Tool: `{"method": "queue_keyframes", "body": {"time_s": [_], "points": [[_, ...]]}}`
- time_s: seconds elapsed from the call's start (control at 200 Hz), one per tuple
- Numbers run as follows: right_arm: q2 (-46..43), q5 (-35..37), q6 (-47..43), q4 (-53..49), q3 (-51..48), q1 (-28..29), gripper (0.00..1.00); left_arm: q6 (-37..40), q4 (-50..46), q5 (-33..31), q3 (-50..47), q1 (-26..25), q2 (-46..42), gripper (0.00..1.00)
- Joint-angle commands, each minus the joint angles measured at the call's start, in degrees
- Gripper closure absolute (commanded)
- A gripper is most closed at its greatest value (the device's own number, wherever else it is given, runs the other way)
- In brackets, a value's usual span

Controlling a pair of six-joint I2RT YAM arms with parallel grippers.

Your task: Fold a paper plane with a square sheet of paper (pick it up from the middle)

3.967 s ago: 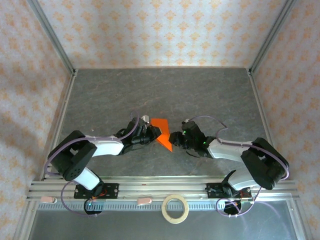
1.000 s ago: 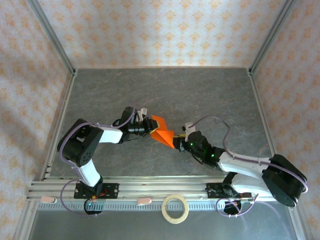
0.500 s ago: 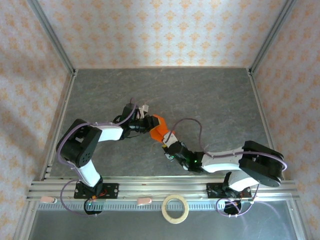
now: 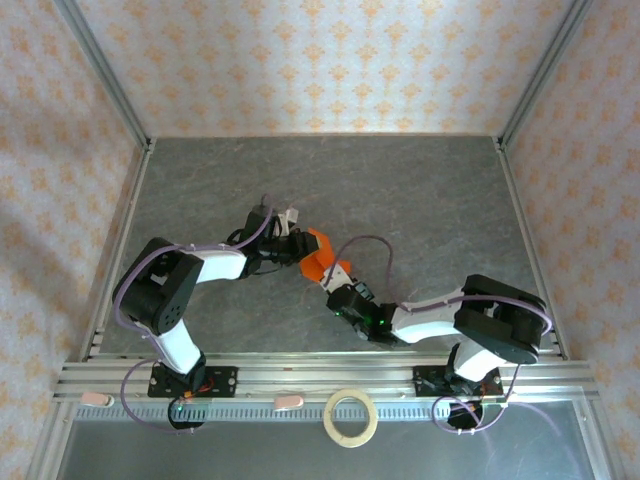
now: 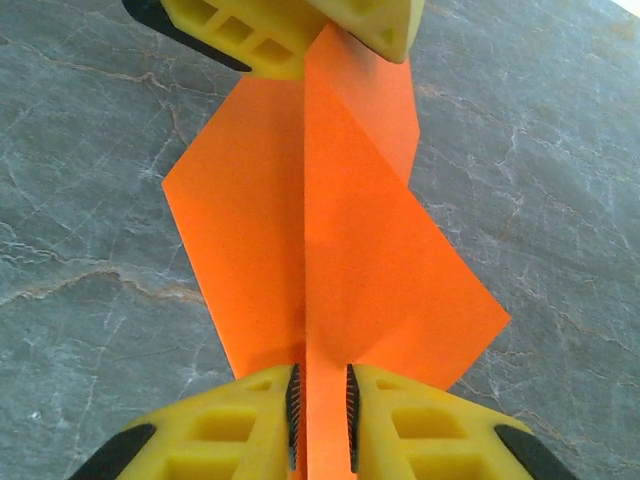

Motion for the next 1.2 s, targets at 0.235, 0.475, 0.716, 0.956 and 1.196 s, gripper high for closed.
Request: {"method": "queue_keyframes", "body": {"time_s": [0.235, 0.475, 0.716, 0.956, 1.196], "points": [[2.29, 3.66, -0.37, 4.39, 0.70, 0.30, 0.82, 0.91, -0.17, 1.35, 0.89, -0.07, -0.74, 0.80], [3.60, 3.73, 0.85, 4.59, 0.82, 0.29, 0.82, 0.62, 0.27, 1.33, 0.35, -0.06, -0.79, 0.81], [4.53, 4.07, 1.47, 5.55, 0.81, 0.30, 0.82, 0.04, 0.97, 1.59, 0.23, -0.07, -0.70, 0.82], [5.12, 4.71, 1.56, 6.51, 0.62, 0.32, 0.76, 0.14, 1.13, 1.68, 0.06, -0.03, -0.63, 0.82], [5.45, 4.71, 1.47, 7.24, 0.40, 0.29, 0.79, -0.01, 1.45, 1.77, 0.06, -0.05, -0.48, 0.83]]}}
